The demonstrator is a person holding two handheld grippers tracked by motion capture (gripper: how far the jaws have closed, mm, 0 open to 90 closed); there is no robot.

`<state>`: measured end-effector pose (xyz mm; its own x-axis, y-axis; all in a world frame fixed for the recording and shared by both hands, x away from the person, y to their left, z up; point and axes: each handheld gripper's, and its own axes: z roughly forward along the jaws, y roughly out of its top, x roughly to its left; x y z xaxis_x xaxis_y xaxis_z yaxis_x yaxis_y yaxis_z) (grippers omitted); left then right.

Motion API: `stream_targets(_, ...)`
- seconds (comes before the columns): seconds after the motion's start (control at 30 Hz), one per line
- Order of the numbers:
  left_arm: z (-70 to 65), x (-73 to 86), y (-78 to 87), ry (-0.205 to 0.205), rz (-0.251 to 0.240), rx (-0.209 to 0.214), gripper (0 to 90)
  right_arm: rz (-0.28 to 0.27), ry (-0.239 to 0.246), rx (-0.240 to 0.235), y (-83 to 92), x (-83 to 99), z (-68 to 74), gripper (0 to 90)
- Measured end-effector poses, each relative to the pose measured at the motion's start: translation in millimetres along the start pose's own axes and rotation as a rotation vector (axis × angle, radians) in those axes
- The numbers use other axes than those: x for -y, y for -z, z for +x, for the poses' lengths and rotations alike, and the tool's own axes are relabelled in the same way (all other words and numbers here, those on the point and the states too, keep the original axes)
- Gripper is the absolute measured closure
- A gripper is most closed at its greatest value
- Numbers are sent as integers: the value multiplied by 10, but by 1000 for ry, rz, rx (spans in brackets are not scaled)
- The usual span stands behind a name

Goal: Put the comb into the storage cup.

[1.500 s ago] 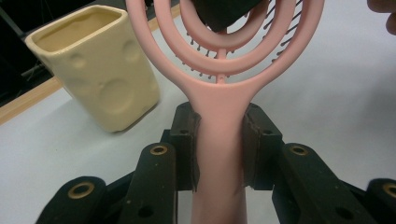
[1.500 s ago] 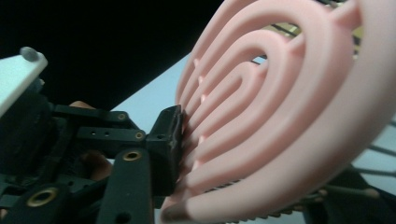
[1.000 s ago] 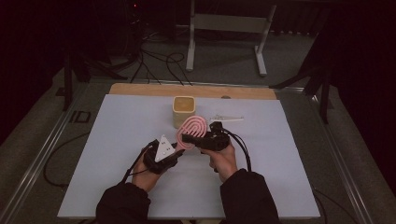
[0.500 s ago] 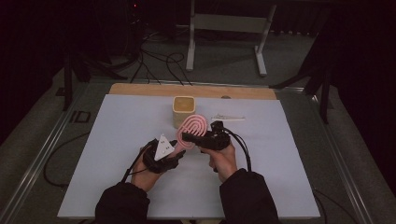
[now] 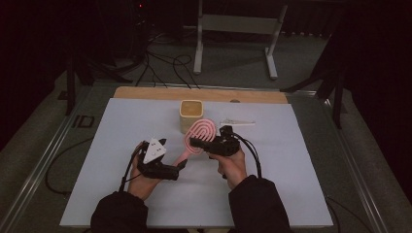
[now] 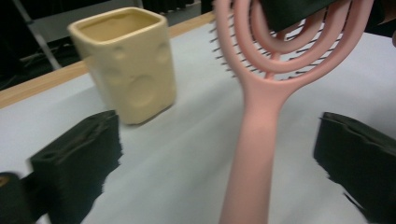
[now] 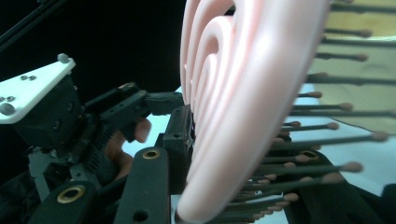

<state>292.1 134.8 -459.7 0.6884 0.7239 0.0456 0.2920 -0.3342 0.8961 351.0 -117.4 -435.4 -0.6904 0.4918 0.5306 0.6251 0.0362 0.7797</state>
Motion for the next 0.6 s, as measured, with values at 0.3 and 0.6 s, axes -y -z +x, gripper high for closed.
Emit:
stream_targets(0.3,179,291,417,37,-41,-62,0,-3,-1,6,-4,-2,-6,638)
stream_targets(0.6,318,673,798,74,-59,-136,0,-11,-1,10,22,-15,-13,638)
